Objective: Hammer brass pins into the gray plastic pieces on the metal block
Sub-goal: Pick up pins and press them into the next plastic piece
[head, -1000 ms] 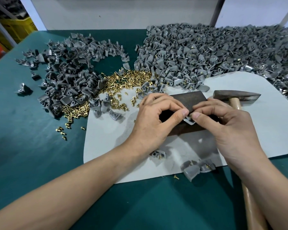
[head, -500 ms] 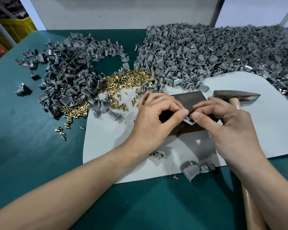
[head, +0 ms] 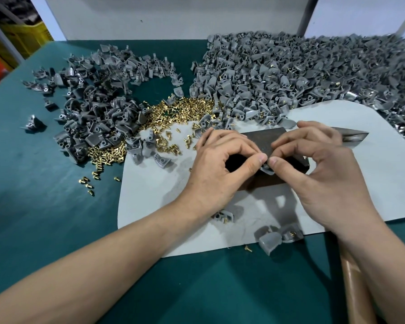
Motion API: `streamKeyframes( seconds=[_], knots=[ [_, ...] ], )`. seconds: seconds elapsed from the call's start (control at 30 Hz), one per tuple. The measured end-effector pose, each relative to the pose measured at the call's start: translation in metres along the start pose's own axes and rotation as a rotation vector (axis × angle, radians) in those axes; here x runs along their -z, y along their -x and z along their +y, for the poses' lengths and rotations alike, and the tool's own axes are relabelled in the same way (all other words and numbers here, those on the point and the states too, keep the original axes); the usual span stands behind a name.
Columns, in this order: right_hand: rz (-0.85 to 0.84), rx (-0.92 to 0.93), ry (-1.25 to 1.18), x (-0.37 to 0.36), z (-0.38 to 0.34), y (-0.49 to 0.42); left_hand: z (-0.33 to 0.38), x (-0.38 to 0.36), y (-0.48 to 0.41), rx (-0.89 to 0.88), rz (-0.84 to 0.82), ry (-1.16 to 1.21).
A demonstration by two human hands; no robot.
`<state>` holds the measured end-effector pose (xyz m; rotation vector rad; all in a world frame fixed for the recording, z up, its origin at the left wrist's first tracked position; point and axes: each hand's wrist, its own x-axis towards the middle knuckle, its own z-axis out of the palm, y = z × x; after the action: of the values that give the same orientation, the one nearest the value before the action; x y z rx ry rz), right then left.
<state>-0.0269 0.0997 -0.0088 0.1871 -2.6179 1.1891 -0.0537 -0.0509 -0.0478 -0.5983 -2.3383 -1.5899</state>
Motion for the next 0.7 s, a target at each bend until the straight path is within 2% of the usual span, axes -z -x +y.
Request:
streamKeyframes(
  seconds=[0.17,0.6,0.7],
  knots=[
    [-0.024,-0.074,-0.076,0.0002,0.0021,-0.0006,-0.0011,0.0001,0.0003,0.0,0.0,0.005],
    [-0.052,-0.043,-0.033,0.0019,0.0026,-0.0001,-0.0004,0.0012,-0.0001,-0.008,-0.009,-0.003],
    [-0.03,-0.051,-0.09,0.0006,0.0044,0.0018,-0.0013,0.0013,0.0003,-0.004,-0.005,-0.004]
  ],
)
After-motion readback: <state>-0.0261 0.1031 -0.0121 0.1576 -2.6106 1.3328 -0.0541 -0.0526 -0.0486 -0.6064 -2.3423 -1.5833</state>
